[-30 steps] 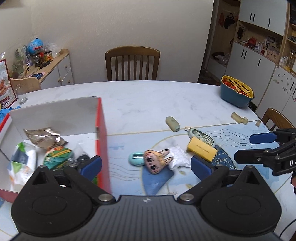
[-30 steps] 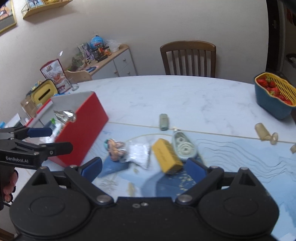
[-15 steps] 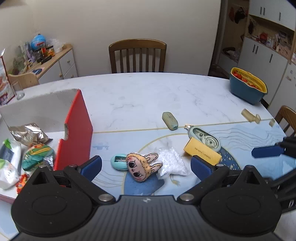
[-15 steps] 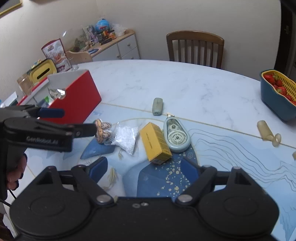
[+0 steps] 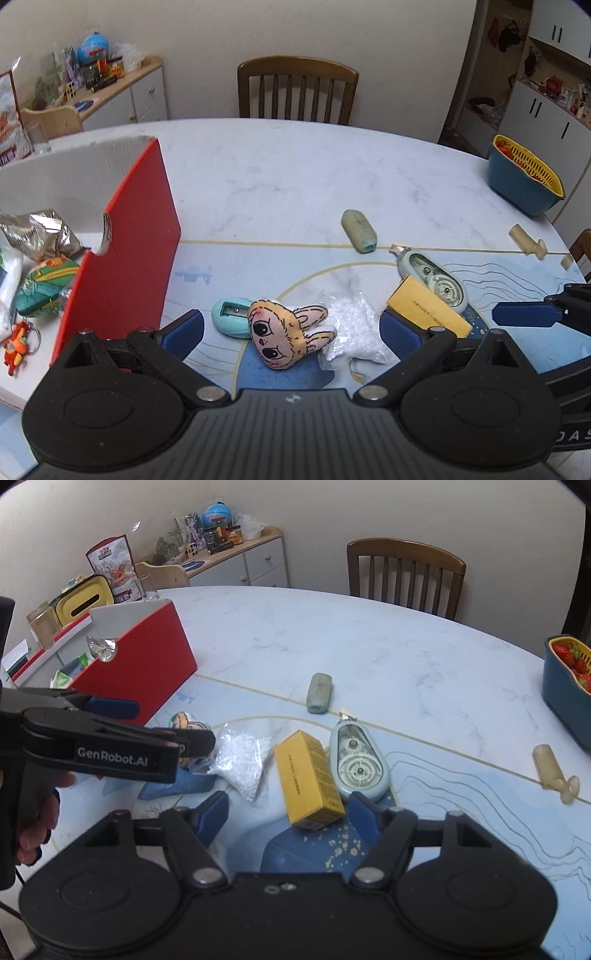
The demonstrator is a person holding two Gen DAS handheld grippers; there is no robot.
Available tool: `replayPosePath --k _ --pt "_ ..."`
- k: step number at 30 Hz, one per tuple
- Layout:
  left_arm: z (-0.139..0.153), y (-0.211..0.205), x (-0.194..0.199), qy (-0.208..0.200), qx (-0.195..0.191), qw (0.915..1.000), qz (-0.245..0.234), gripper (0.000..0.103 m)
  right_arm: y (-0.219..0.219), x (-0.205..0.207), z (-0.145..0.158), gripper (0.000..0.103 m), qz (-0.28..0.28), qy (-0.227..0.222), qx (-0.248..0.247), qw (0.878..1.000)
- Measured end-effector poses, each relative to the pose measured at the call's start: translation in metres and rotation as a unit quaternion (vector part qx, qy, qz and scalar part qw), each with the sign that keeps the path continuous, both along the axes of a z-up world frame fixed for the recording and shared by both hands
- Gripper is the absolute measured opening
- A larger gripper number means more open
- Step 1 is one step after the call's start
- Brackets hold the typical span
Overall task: Organize objects
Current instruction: 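Grasp the bunny-face plush with the left gripper while the right grasps the yellow box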
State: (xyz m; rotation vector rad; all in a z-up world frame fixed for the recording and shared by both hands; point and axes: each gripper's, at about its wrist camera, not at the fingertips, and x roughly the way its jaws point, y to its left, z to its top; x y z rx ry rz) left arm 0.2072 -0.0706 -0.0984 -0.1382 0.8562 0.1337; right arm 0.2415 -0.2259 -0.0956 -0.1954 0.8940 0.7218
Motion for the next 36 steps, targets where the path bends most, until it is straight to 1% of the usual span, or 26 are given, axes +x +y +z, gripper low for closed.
replayPosePath --k 2,4,9,14,16,21,23,24,25,27,30,32,34,35,36 --pt "-0.003 0.002 0.002 0.005 -0.002 1.0000 0.002 0.098 0.003 0.003 -0.003 0.065 0.003 0.002 -0.001 1.000" --pt "-0.005 0.004 0.004 0.011 -0.005 0.9999 0.002 0.092 0.007 0.005 -0.006 0.064 0.008 0.002 -0.005 1.000" --pt "-0.012 0.009 0.008 0.024 -0.018 0.9995 0.004 0.069 0.016 0.009 -0.013 0.059 0.014 0.001 -0.018 1.000" --pt "-0.015 0.011 0.009 0.031 -0.028 0.9991 -0.004 0.058 0.022 0.014 -0.017 0.053 0.010 -0.007 -0.034 0.999" --pt "-0.015 0.011 0.010 0.030 -0.029 0.9991 -0.005 0.058 0.023 0.015 -0.018 0.049 0.008 -0.011 -0.042 0.999" --pt "-0.014 0.010 0.009 0.030 -0.030 0.9991 -0.012 0.053 0.025 0.015 -0.019 0.033 0.002 -0.028 -0.063 0.998" --pt "-0.013 0.009 0.009 0.032 -0.025 0.9990 -0.015 0.051 0.025 0.016 -0.019 0.032 0.001 -0.028 -0.062 0.998" --pt "-0.013 0.008 0.009 0.034 -0.020 0.9991 -0.017 0.039 0.024 0.016 -0.018 0.029 0.001 -0.028 -0.060 0.998" --pt "-0.013 0.007 0.009 0.037 -0.016 0.9990 -0.018 0.038 0.024 0.015 -0.017 0.026 0.000 -0.030 -0.058 0.998" --pt "-0.013 0.007 0.008 0.039 -0.019 0.9988 -0.020 0.037 0.025 0.013 -0.013 0.011 0.001 -0.036 -0.049 0.998" --pt "-0.013 0.007 0.007 0.040 -0.017 0.9987 -0.025 0.036 0.028 0.009 -0.008 0.003 0.004 -0.050 -0.057 0.997" --pt "-0.012 0.008 0.005 0.040 -0.023 0.9986 -0.027 0.035 0.029 0.008 -0.007 0.001 0.005 -0.049 -0.056 0.997" --pt "-0.011 0.008 0.003 0.038 -0.025 0.9985 -0.029 0.035 0.029 0.006 -0.008 0.003 0.008 -0.051 -0.060 0.997" --pt "-0.011 0.008 0.002 0.039 -0.024 0.9985 -0.031 0.035 0.030 0.006 -0.008 0.012 0.011 -0.050 -0.065 0.997" --pt "-0.011 0.008 0.002 0.039 -0.024 0.9984 -0.032 0.035 0.031 0.006 -0.010 0.019 0.012 -0.048 -0.070 0.996"
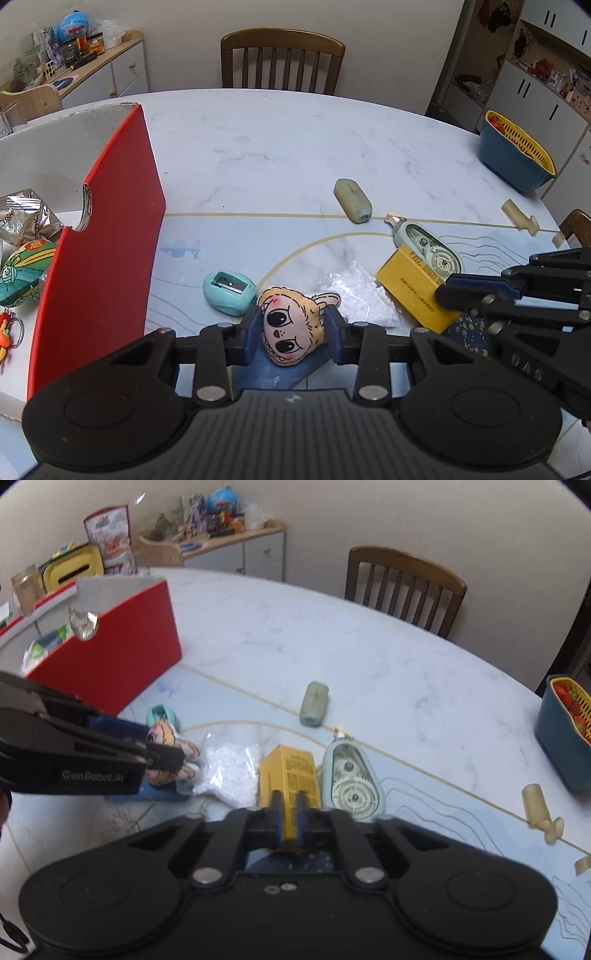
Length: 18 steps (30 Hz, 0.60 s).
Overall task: Organize objects
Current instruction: 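Grasp the bunny-face plush with the left gripper while the right grasps the yellow box, then carry the bunny plush and yellow box into the red box with both grippers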
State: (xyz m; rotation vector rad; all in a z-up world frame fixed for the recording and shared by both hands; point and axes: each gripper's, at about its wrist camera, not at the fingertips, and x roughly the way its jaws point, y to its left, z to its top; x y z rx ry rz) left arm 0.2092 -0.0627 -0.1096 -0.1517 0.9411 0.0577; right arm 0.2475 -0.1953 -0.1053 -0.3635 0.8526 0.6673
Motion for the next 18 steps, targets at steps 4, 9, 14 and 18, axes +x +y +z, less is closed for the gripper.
replayPosePath --k 4,9,14,18 --pt "-0.001 -0.001 -0.004 0.002 -0.003 1.0000 -0.005 0.035 0.000 0.000 -0.005 0.027 -0.001 0.010 0.001 1.000" --pt "-0.002 -0.001 -0.008 0.002 -0.004 1.0000 -0.008 0.035 0.005 0.001 -0.012 0.041 0.005 0.010 -0.007 1.000" --pt "-0.001 -0.001 -0.009 0.001 -0.003 0.9999 -0.012 0.035 0.005 0.006 -0.019 0.033 -0.011 0.024 -0.004 1.000" --pt "-0.002 -0.001 -0.011 0.000 -0.006 0.9999 -0.014 0.035 0.000 0.005 -0.018 0.030 -0.020 0.029 0.005 0.999"
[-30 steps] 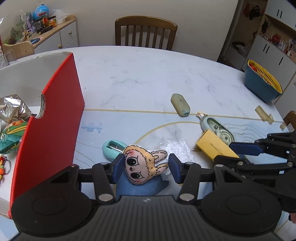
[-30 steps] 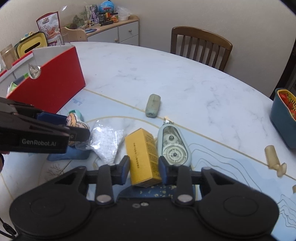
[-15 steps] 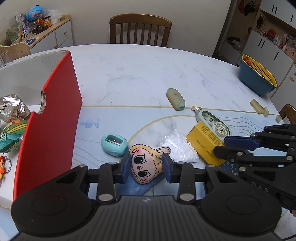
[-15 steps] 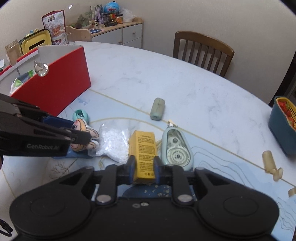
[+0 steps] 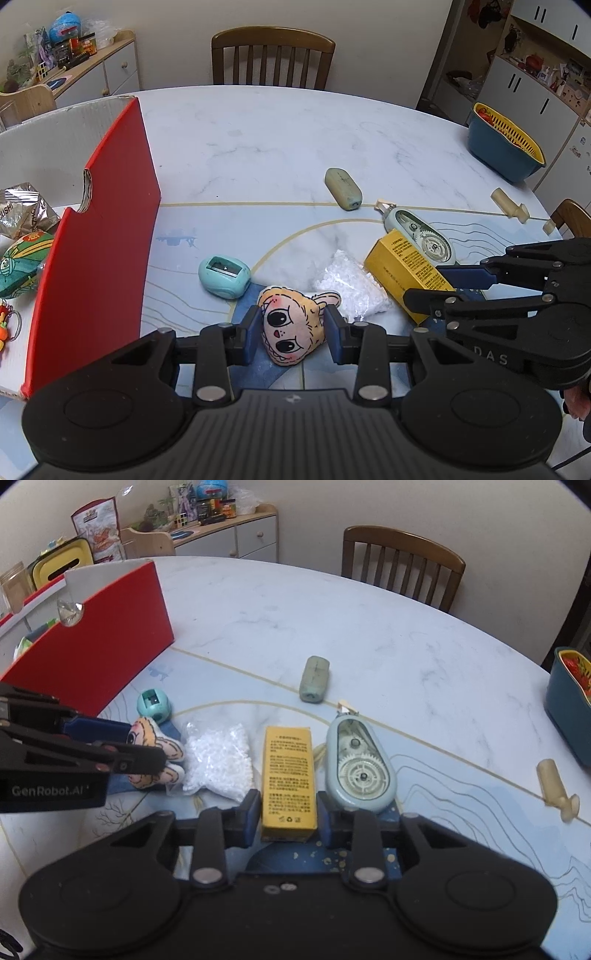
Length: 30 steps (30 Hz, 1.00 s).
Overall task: Organize objects
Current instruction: 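Carry the bunny plush and yellow box into the red box with both grippers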
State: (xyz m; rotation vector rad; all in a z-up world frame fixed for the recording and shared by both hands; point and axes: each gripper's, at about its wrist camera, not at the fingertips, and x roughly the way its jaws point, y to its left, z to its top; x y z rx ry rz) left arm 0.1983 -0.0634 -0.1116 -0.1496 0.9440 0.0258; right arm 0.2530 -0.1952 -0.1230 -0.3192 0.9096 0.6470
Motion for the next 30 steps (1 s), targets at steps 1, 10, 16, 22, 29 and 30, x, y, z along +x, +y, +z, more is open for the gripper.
replayPosePath --k 1,10,16,22,29,30 --pt "0.000 0.001 0.000 0.001 -0.003 1.0000 0.000 0.034 -0.002 0.000 0.001 0.030 -0.006 0.002 0.002 1.000" --pt "0.011 0.000 -0.011 0.006 -0.020 0.9997 -0.014 0.026 -0.018 -0.020 0.022 0.030 -0.023 0.008 0.031 0.999" --pt "0.018 0.002 -0.021 0.001 -0.016 0.9994 -0.030 0.026 -0.025 -0.036 0.042 0.030 -0.032 0.005 0.048 0.998" --pt "0.039 0.011 -0.038 -0.012 -0.030 0.9987 -0.040 0.026 -0.024 -0.053 0.059 0.030 -0.040 0.010 0.062 0.997" --pt "0.074 0.026 -0.054 -0.036 -0.038 0.9971 -0.056 0.026 -0.003 -0.068 0.088 0.030 -0.034 -0.002 0.077 0.996" --pt "0.079 0.029 -0.056 -0.040 -0.039 0.9968 -0.057 0.026 0.002 -0.070 0.092 0.030 -0.033 -0.006 0.079 0.996"
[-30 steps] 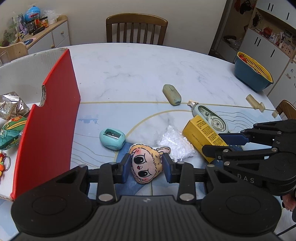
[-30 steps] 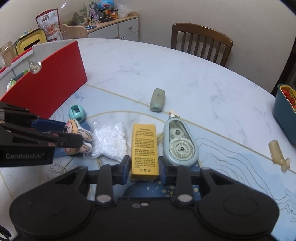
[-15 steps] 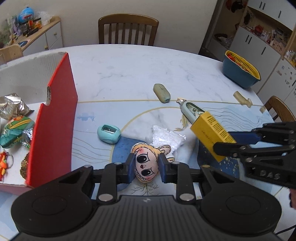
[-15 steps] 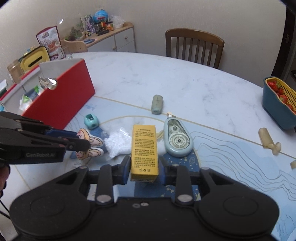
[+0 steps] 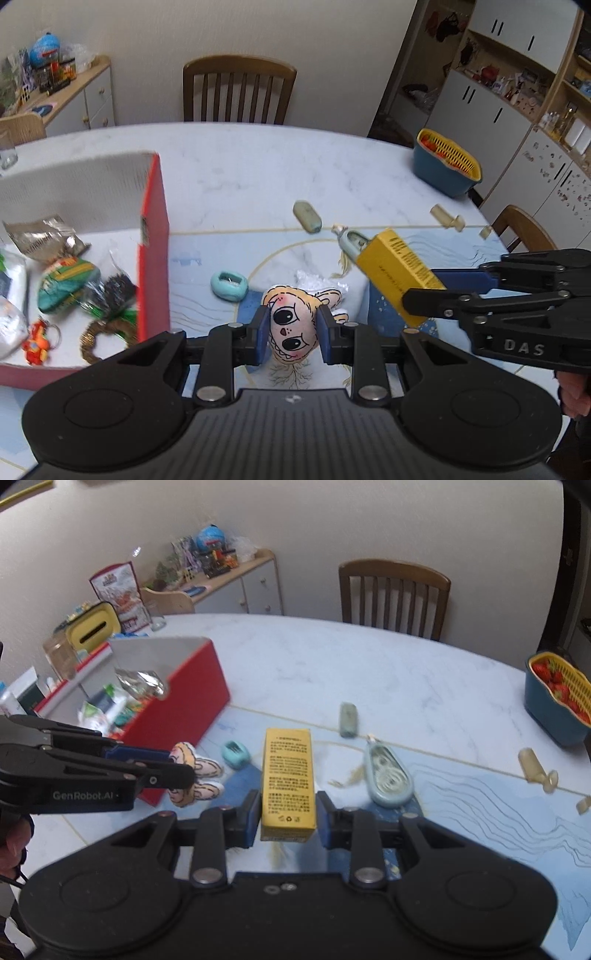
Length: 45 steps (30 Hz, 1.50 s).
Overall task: Organize objects
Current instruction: 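Carry the bunny plush and yellow box into the red box with both grippers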
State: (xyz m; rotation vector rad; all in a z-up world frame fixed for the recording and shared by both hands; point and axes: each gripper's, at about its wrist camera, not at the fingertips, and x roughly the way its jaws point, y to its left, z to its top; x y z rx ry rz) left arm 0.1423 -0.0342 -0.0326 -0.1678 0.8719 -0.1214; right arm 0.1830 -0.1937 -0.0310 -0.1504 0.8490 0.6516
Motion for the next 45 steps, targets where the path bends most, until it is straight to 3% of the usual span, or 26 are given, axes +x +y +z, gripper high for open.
replayPosePath --k 9,18,25,33,45 --pt "0.038 0.050 -0.012 -0.046 0.007 0.9988 0.016 0.026 0.049 -0.007 0.029 0.030 0.014 -0.027 0.024 0.999" --pt "0.050 0.129 -0.017 -0.047 0.024 0.9961 0.071 0.026 0.125 -0.014 0.042 0.030 0.050 -0.048 0.032 0.997" --pt "0.038 0.175 -0.023 -0.030 0.035 0.9948 0.091 0.026 0.181 -0.018 0.033 0.030 0.074 -0.037 0.021 0.996" --pt "0.008 0.208 -0.017 0.020 0.032 0.9948 0.094 0.026 0.224 -0.010 0.012 0.030 0.072 -0.008 -0.015 0.997" --pt "-0.025 0.212 0.006 0.071 0.074 0.9934 0.051 0.026 0.256 0.003 -0.026 0.029 0.079 0.013 -0.075 0.994"
